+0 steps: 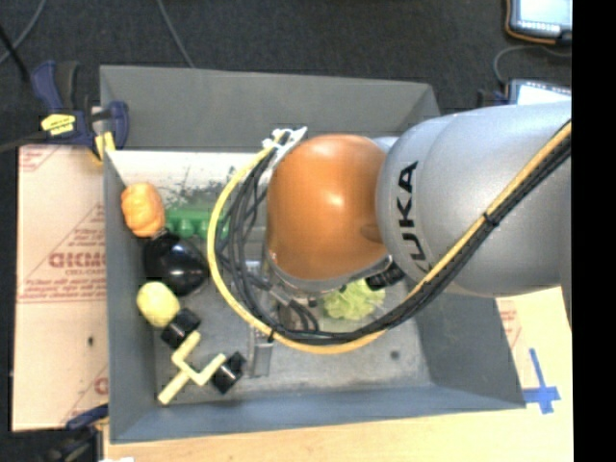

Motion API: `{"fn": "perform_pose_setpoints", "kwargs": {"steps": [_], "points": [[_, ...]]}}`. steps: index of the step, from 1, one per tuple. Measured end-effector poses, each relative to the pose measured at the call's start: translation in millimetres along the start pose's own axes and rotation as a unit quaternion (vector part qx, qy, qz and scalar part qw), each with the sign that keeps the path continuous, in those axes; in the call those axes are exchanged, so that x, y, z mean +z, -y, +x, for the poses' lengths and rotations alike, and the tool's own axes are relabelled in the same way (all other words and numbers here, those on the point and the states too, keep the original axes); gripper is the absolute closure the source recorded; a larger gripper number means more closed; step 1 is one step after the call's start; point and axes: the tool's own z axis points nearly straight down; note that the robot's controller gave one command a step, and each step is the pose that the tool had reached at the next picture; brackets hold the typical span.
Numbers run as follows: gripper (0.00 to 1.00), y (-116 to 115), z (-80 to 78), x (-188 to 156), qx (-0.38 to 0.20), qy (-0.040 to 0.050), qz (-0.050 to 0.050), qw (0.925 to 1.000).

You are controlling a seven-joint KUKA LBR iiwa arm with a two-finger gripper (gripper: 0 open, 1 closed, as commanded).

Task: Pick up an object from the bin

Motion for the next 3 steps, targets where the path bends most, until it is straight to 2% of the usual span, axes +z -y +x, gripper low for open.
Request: {"fn": "perform_pose_setpoints", "kwargs": {"steps": [1, 2, 3], "points": [[0.0, 1, -1.5, -4, 0.002, 0.004, -0.001, 1.0], [0.0, 1, -1.6, -4, 0.002, 0.004, -0.001, 1.0], [0.0, 13, -2.5, 44, -0.02, 0.0076, -0.001, 0.9998]]}}
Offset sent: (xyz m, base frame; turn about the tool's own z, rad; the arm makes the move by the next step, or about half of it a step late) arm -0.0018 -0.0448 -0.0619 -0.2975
